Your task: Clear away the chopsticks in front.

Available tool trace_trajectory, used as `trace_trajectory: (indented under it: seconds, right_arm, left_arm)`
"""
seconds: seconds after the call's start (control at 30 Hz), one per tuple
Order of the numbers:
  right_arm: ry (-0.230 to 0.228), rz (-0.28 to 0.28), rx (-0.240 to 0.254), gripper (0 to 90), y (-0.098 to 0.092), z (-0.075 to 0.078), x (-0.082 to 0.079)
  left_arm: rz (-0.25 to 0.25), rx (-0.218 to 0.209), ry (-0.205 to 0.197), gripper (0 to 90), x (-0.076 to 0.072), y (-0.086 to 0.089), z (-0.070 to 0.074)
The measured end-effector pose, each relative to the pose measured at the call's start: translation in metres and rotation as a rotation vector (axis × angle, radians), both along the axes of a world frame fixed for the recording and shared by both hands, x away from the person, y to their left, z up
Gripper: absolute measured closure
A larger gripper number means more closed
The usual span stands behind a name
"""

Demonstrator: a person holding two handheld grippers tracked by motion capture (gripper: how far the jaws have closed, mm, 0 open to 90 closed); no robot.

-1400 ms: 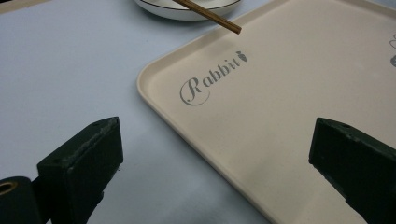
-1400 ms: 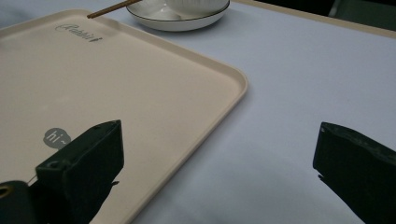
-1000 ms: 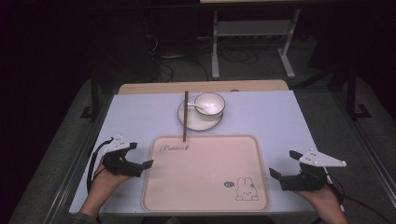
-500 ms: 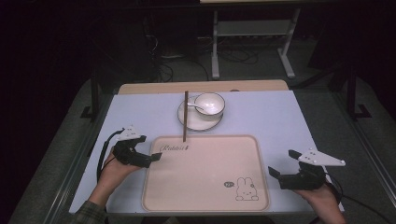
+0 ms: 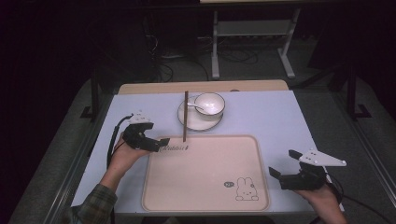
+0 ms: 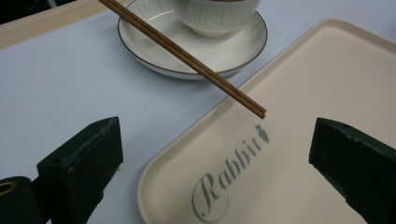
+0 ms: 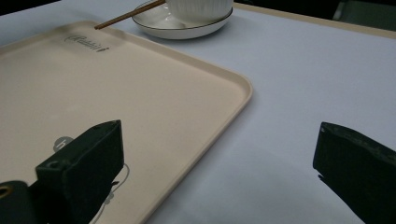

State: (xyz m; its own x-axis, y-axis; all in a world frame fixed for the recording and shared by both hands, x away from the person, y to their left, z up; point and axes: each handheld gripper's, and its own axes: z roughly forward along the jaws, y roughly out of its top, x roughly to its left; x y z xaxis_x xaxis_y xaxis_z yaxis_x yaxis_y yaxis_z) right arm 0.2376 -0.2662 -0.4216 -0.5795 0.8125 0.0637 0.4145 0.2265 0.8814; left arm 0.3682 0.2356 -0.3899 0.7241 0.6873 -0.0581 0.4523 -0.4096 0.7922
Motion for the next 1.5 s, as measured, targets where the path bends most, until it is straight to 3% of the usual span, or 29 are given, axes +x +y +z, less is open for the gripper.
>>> trace_trajectory:
  seconds: [0.5, 0.63, 0.77, 1.07, 1.33, 1.5]
  right_arm:
    - [-0.007, 0.009, 0.004, 1.2, 0.001, 0.000, 0.002]
    - [-0.007, 0.009, 0.009, 1.2, 0.001, 0.000, 0.003]
    - [-0.008, 0.013, 0.011, 1.3, 0.001, 0.000, 0.002]
    - [-0.009, 0.009, 0.022, 1.2, -0.001, 0.000, 0.001]
    - [-0.010, 0.008, 0.027, 1.2, -0.002, 0.001, 0.000]
    - [-0.013, 0.008, 0.028, 1.2, -0.002, 0.001, 0.000]
  left_arm:
    - [0.013, 0.036, -0.008, 5.6, 0.058, -0.045, 0.007]
    - [0.031, 0.057, -0.015, 14.0, 0.073, -0.054, 0.005]
    - [0.050, 0.084, 0.006, 22.8, 0.091, -0.067, -0.002]
    - [0.080, 0.147, 0.049, 42.2, 0.109, -0.085, -0.018]
    - [0.089, 0.154, 0.094, 49.8, 0.117, -0.088, -0.033]
    - [0.090, 0.146, 0.096, 55.1, 0.120, -0.088, -0.035]
